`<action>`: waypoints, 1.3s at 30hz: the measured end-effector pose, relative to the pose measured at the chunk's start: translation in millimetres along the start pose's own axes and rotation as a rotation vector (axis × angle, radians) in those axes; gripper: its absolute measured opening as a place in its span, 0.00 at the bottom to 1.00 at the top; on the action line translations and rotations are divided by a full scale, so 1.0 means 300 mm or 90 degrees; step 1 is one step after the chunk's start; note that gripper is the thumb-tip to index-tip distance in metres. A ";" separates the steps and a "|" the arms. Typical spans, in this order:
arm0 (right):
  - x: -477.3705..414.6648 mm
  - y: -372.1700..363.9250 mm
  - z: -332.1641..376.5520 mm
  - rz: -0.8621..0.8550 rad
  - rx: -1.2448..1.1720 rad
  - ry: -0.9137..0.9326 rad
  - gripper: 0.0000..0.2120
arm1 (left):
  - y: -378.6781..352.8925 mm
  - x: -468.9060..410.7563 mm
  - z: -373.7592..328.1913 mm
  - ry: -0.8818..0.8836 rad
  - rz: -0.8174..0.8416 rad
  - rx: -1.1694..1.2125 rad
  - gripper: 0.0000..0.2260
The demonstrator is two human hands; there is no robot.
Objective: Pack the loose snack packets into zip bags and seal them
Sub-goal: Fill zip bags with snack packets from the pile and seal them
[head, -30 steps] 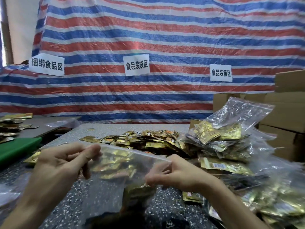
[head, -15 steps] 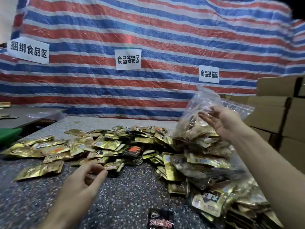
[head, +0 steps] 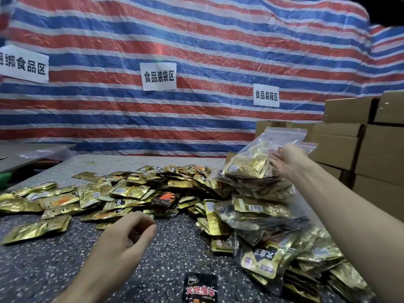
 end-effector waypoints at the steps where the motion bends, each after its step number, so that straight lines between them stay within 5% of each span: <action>1: 0.011 -0.031 0.015 0.028 -0.007 -0.004 0.23 | 0.004 -0.008 -0.015 -0.008 -0.009 -0.001 0.03; 6: -0.006 -0.090 0.107 0.087 -0.222 0.039 0.09 | -0.004 -0.034 -0.055 -0.029 -0.022 0.015 0.04; 9: -0.044 -0.025 0.081 0.037 -0.246 0.074 0.18 | -0.012 -0.041 -0.074 -0.048 -0.022 0.030 0.05; 12: -0.052 0.100 -0.006 -0.081 -0.019 0.022 0.29 | -0.022 -0.044 -0.086 -0.055 -0.018 0.039 0.05; 21: -0.023 0.120 0.038 -0.056 0.469 -0.013 0.11 | -0.054 -0.071 -0.162 -0.078 -0.011 0.078 0.04; 32: 0.259 -0.074 -0.080 0.138 0.437 -0.082 0.16 | -0.011 -0.046 -0.252 -0.112 -0.026 0.111 0.04; 35: 0.376 -0.243 -0.198 0.268 0.506 -0.043 0.07 | 0.024 -0.031 -0.240 -0.105 -0.040 0.104 0.04; 39: 0.524 -0.470 -0.352 0.400 0.527 0.100 0.09 | 0.102 0.016 -0.178 -0.086 -0.071 0.072 0.04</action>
Point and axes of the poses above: each hand's wrist, its own x-axis away from the middle knuckle, its own y-axis out of the back of the hand, z = x × y, the point moved 9 cm from there along -x, towards the middle knuckle, and after that the axes turned 11 degrees about z, right-handed, at the moved point
